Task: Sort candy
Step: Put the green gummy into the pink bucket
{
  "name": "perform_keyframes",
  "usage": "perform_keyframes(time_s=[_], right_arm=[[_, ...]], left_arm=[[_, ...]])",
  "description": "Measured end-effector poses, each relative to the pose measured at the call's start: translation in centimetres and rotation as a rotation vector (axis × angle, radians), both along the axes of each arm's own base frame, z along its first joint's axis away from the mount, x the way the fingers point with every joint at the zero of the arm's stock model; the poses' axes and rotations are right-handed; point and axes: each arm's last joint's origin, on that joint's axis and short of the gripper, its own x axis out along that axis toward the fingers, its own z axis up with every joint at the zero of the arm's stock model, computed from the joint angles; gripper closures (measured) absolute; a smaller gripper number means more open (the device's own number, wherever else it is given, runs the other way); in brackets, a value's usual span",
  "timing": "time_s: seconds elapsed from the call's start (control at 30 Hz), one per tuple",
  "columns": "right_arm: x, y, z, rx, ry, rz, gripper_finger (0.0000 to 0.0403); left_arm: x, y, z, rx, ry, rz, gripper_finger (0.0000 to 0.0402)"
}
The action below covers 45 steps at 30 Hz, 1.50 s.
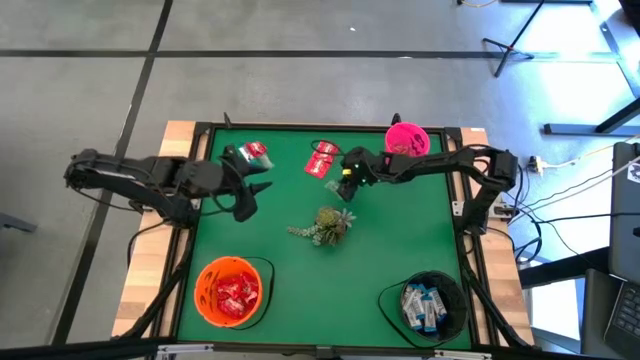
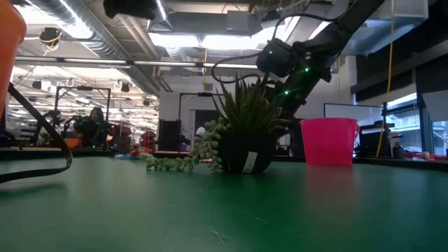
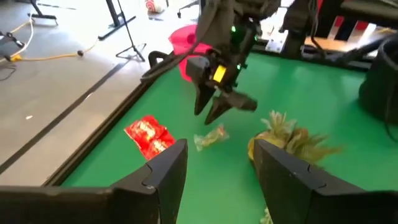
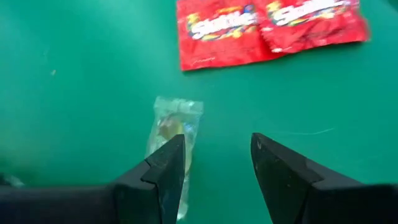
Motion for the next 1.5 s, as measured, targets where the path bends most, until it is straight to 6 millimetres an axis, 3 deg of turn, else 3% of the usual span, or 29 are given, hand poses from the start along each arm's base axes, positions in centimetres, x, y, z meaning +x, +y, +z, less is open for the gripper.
perform_keyframes(time_s=[0.23,0.47,0.73,0.93,1.17,1.33,1.5], right_arm=[[0.1,0.5,-0.1,0.012,0.006,0.07,0.0221],[0.5,1.8,-0.1,0.012,0.006,0.114,0.0221],[1.4,1.9,-3.5,0.026,0.066,0.108,0.0221],[1.5,1.9,-4.2,0.033,0.077,0.085,0.0226],[1.3,1.9,-3.4,0.016,0.065,0.103,0.0319],[0.9,2.0,-1.2,0.006,0.022,0.114,0.0389],[-0.4,2.3,2.6,-0.027,-0.033,0.128,0.0379]], left_arm=[[-1.6,0.0,-3.2,0.054,0.03,0.054,0.0223],[-3.7,0.3,-5.1,-0.007,-0.231,0.048,0.0223],[-3.8,0.3,-7.0,-0.063,-0.31,0.057,0.0223],[-3.6,0.2,-7.0,-0.103,-0.316,0.041,0.0223],[-3.6,0.2,-6.9,-0.107,-0.332,0.042,0.0223],[-3.6,0.2,-6.9,-0.107,-0.333,0.045,0.0223],[-3.6,0.2,-6.9,-0.107,-0.334,0.046,0.0223]])
